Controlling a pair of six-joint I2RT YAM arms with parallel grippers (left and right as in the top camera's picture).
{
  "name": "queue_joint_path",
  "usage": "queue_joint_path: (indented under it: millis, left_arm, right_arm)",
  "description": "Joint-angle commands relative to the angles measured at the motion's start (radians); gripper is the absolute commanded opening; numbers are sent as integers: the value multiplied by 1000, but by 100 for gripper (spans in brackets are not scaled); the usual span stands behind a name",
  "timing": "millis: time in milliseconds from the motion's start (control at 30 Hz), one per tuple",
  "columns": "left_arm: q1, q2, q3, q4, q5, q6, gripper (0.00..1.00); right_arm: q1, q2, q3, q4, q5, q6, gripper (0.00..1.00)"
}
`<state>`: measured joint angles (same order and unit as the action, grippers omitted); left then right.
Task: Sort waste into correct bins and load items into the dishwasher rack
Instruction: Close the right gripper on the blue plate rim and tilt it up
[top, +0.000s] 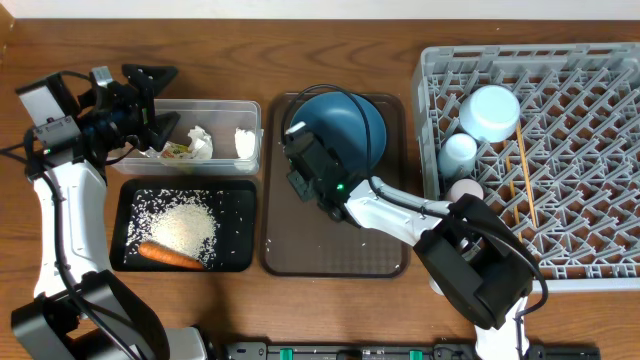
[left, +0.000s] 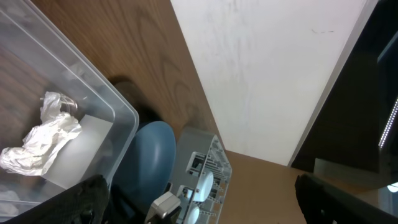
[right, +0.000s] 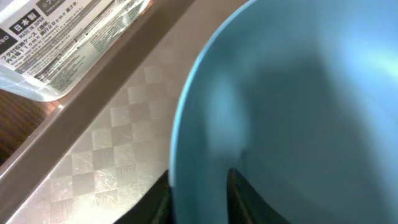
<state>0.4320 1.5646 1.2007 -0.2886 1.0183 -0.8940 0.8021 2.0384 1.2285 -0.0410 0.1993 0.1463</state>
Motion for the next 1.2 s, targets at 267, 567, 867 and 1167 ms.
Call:
queue_joint_path:
  millis: [267,567,867,1167]
  left_arm:
    - [3,1,-4,-2,10,2,98]
    - [3,1,-4,-2,10,2,98]
    - [3,1,-4,-2,10,2,98]
    - [3,1,-4,-2,10,2,98]
  right_arm:
    - [3,-30,0,-7,28,-9,27]
    - [3,-36,0,-26,-2,-34,36]
    - [1,-80,1,-61,-1,-58,38]
    - [2,-88,1,-80,-2,-58,39]
